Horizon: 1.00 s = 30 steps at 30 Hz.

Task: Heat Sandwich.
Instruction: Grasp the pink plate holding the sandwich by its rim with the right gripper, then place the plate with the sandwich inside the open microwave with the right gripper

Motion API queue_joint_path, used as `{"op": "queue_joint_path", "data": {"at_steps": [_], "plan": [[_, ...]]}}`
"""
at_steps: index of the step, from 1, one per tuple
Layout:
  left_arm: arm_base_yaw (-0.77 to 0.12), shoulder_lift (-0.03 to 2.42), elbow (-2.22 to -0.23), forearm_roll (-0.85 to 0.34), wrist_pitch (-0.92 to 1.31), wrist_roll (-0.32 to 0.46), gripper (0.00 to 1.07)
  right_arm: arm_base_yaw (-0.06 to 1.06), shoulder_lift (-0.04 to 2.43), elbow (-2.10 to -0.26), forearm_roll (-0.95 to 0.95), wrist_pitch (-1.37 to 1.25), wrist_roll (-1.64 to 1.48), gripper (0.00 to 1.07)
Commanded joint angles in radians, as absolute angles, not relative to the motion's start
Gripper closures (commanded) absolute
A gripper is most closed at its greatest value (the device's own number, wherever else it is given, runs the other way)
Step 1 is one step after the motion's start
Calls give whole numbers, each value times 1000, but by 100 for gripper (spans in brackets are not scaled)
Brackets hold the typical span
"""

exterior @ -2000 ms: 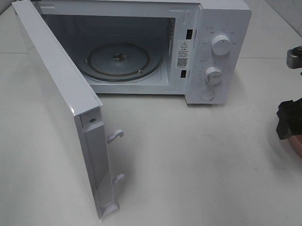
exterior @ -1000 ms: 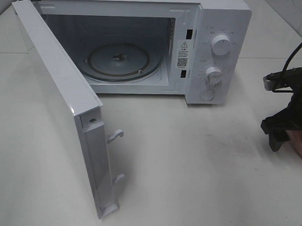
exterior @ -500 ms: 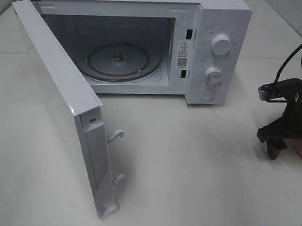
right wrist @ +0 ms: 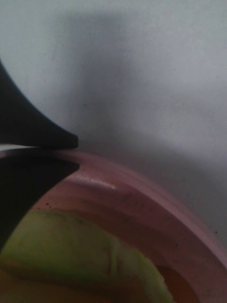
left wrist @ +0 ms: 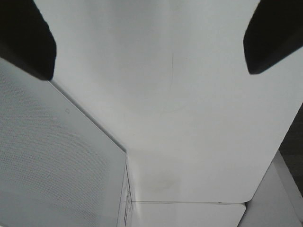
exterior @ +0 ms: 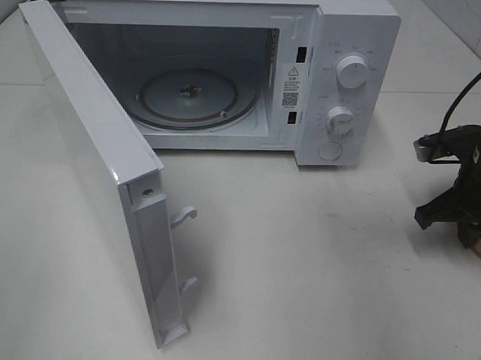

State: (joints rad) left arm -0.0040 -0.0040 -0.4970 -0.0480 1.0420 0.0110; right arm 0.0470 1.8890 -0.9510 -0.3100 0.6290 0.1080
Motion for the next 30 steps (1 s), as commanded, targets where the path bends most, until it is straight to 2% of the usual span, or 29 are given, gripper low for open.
{"op": "queue_joint_path", "data": {"at_steps": [1, 17, 30], "plan": [[-3, -33, -495, -55, 1035, 13, 5, 45, 1894, -956, -311, 639, 117, 107], [-3, -33, -495, -55, 1035, 13, 5, 52, 1878, -956, -353, 696, 156, 107], [-3, -33, -495, -55, 1035, 13, 5, 142, 1836, -954, -469, 771, 248, 107]]}}
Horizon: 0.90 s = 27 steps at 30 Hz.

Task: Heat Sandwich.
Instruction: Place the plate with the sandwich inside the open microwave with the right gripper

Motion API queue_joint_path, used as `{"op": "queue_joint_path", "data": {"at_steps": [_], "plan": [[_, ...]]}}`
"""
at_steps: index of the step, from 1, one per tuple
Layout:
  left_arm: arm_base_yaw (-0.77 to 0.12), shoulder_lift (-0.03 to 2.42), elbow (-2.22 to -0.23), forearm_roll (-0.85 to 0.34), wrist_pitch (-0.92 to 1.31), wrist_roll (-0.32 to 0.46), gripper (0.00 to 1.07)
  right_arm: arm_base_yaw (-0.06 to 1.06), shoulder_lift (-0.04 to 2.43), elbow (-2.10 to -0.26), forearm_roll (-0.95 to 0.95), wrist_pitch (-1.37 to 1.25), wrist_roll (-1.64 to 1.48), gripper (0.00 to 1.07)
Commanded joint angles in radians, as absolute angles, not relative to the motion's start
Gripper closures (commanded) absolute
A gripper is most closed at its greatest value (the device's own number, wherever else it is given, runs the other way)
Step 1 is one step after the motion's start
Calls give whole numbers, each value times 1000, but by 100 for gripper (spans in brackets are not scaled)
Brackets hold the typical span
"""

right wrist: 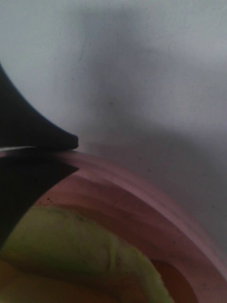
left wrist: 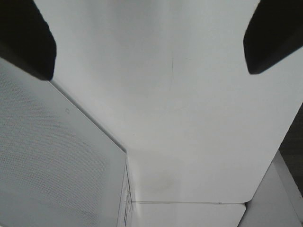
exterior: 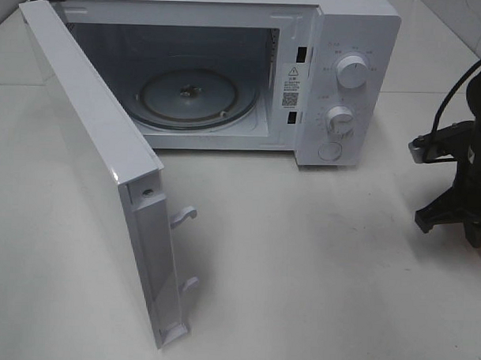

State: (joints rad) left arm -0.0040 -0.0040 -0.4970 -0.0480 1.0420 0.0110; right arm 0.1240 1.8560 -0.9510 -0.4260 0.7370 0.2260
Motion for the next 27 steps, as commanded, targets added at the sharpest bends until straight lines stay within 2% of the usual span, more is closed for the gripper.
{"op": "queue_joint_path", "data": {"at_steps": [1, 17, 27], "plan": [[-3, -33, -495, -55, 1035, 13, 5, 146, 1831, -952, -475, 777, 251, 107], [-3, -33, -495, -55, 1035, 13, 5, 215, 1697, -869, -460, 829, 255, 107], [-3, -33, -495, -55, 1035, 13, 5, 306, 1610, -798, -453, 859, 270, 107]]}}
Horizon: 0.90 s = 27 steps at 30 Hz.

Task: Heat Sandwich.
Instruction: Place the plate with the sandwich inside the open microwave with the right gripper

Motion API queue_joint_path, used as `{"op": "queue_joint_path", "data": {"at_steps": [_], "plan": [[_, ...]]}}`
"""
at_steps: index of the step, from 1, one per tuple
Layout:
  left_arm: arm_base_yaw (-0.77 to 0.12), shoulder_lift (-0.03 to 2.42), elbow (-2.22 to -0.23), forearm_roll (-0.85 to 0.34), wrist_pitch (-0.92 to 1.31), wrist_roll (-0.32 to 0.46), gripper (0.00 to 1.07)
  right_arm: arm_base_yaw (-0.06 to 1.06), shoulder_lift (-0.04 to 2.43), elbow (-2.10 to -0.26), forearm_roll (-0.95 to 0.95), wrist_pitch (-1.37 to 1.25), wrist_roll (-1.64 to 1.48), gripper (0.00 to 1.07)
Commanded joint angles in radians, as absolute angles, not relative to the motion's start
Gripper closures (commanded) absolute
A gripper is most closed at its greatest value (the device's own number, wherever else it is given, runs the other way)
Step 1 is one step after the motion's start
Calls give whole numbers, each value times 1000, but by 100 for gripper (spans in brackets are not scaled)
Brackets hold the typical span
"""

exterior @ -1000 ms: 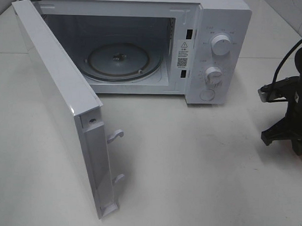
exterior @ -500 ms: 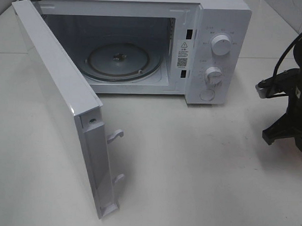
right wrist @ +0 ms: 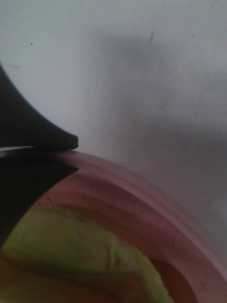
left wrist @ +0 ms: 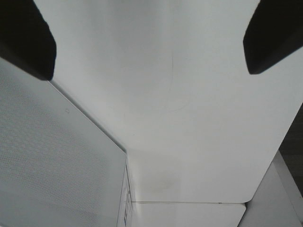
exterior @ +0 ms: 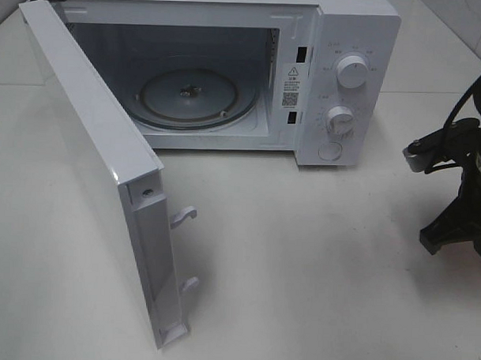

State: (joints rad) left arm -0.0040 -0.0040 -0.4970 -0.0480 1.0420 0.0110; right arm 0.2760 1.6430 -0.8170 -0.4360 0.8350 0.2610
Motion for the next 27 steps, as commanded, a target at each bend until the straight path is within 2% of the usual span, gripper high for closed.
{"op": "queue_joint_path", "data": {"at_steps": [1, 12, 27], "plan": [[-3, -33, -495, -55, 1035, 13, 5, 317, 1600, -790, -449, 861, 270, 107], [-3, -33, -495, -55, 1035, 13, 5, 488, 1468, -720, -413, 906, 277, 107], [-3, -33, -495, -55, 1035, 13, 5, 719, 1347, -720, -398, 1001, 274, 107]]}}
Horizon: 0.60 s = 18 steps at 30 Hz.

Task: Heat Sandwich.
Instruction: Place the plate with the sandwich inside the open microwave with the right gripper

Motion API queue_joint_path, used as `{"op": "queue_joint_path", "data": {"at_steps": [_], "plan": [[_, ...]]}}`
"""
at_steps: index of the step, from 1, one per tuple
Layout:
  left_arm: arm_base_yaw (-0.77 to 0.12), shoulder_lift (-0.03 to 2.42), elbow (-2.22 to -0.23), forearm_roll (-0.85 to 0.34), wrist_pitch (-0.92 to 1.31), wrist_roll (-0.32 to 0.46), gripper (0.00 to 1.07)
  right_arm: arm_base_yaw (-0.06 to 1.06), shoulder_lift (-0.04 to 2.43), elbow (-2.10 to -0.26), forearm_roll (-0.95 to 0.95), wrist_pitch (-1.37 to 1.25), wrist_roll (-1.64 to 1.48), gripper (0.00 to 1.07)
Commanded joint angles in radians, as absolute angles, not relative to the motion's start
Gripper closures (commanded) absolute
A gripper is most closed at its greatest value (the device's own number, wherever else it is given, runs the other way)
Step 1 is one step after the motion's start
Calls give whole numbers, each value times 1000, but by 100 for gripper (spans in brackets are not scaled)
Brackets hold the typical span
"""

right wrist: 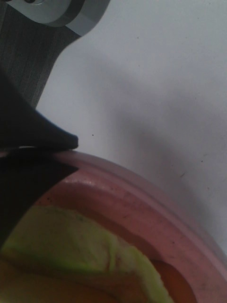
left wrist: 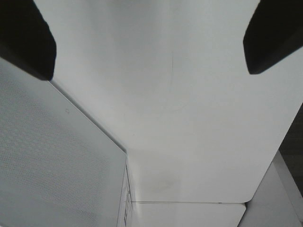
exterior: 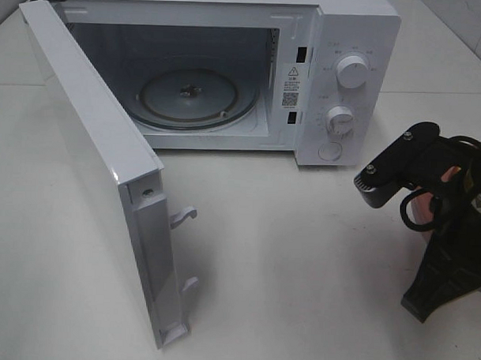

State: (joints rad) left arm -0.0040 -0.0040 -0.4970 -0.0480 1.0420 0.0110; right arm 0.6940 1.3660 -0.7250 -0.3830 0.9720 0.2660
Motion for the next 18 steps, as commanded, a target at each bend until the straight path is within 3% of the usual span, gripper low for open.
{"op": "queue_joint_path", "data": {"at_steps": [1, 18], "plan": [[-3, -33, -495, -55, 1035, 13, 5, 719, 1347, -720, -398, 1001, 274, 107], [-3, -33, -495, -55, 1035, 13, 5, 905, 1343, -720, -379, 1032, 273, 107]]}}
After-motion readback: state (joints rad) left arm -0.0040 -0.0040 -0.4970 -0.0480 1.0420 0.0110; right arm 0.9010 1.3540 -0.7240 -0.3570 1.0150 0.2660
